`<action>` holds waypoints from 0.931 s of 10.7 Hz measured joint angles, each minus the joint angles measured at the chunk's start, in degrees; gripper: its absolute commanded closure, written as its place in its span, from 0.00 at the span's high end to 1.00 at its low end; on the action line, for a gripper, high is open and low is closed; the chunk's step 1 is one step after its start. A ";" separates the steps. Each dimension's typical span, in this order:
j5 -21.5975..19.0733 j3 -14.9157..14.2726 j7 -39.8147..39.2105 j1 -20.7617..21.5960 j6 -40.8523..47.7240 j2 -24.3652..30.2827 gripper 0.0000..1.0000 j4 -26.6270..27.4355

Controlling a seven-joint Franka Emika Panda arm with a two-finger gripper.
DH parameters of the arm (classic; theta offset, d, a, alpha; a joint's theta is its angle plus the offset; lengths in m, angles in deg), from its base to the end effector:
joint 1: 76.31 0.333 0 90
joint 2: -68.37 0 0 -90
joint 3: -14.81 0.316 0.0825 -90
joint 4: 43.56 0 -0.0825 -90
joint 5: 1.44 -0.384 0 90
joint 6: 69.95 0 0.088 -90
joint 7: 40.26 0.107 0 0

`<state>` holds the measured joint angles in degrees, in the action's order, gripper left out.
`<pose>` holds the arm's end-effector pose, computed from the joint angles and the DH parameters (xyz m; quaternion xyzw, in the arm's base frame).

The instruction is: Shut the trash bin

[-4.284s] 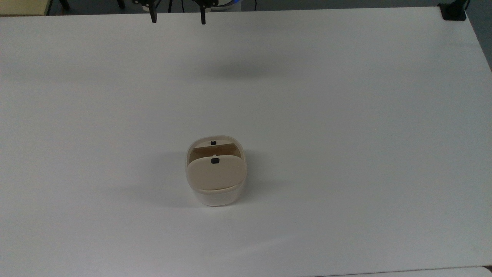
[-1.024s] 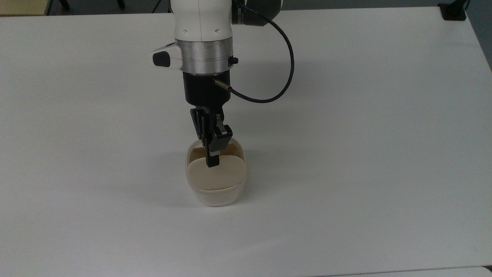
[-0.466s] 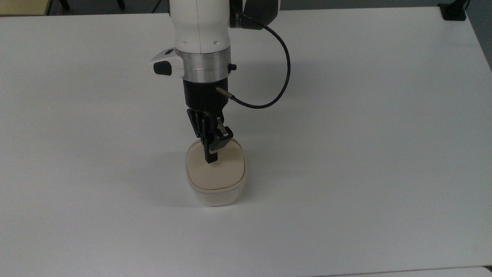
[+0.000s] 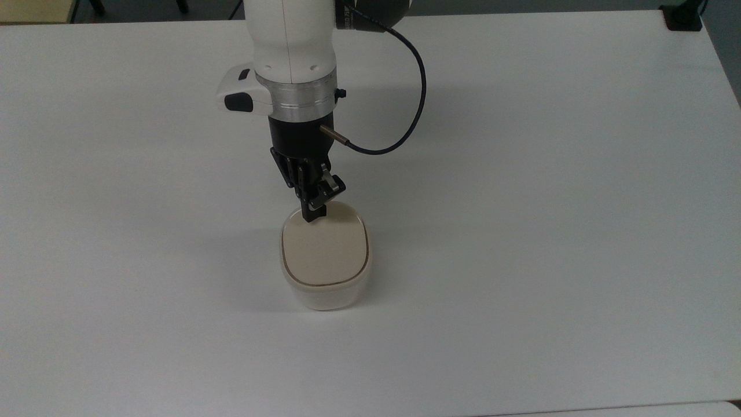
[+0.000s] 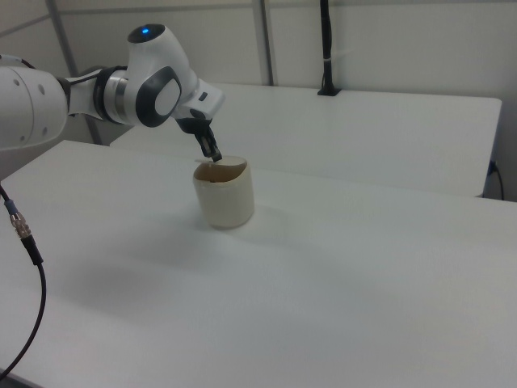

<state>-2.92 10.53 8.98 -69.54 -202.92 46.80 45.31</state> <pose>0.7026 0.0386 0.4752 -0.8995 0.3905 -0.1771 0.0837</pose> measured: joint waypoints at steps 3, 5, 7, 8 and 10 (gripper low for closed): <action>0.00 0.24 -0.94 0.30 0.20 -0.05 0.00 1.88; 0.01 0.52 -1.06 0.37 0.20 -0.49 0.00 2.49; 0.84 0.58 -1.11 0.48 0.19 -1.05 0.00 2.77; 1.29 0.59 -1.11 0.53 0.19 -1.05 0.00 2.73; 1.55 0.60 -1.11 0.58 0.19 -1.07 0.00 2.69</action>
<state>-1.37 11.13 7.88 -68.97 -202.73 45.72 48.00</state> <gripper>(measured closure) 0.991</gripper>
